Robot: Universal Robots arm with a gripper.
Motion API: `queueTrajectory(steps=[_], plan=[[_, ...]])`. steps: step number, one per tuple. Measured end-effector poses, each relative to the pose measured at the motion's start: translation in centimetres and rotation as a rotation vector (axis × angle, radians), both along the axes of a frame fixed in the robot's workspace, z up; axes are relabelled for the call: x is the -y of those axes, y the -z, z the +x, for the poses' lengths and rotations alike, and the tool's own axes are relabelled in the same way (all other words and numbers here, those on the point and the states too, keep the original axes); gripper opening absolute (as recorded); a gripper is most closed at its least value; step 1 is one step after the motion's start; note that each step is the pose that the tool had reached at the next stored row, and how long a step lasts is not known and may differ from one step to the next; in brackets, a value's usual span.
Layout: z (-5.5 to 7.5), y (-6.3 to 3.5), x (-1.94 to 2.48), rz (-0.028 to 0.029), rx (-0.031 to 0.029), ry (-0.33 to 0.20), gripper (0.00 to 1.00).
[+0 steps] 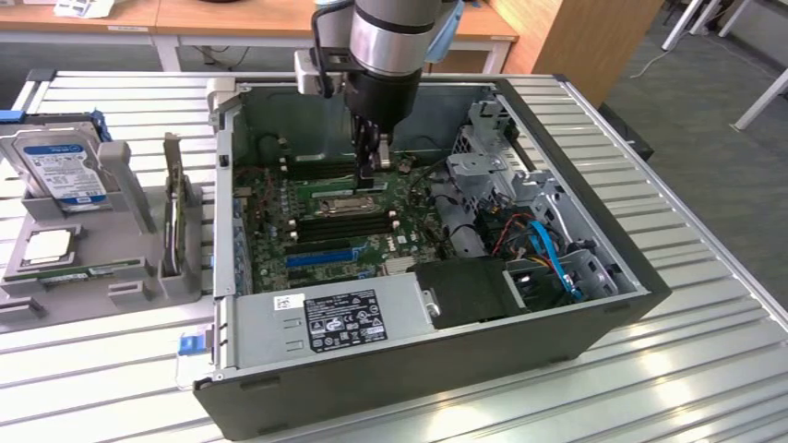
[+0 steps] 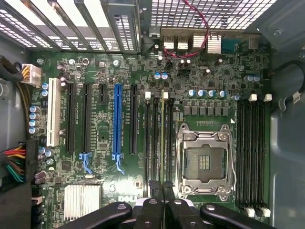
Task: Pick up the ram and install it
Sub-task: 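Insert the ram into the slot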
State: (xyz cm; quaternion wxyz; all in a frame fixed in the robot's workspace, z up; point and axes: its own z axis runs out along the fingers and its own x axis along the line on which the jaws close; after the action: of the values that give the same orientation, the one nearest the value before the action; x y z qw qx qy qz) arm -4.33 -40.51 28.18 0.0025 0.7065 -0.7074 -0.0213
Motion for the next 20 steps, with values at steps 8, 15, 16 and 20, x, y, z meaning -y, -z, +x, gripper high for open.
queueTrajectory(steps=[8, 15, 16, 20], plan=[[0.0, 0.75, 0.00, 0.0000, 0.0000, 0.000, 0.12], [0.0, 1.31, 0.00, 0.0000, 0.0000, 0.000, 0.12], [0.0, 1.38, 0.00, 0.0000, 0.0000, 0.000, 0.12], [0.0, 1.68, 0.00, 0.0001, 0.0001, 0.000, 0.12]])
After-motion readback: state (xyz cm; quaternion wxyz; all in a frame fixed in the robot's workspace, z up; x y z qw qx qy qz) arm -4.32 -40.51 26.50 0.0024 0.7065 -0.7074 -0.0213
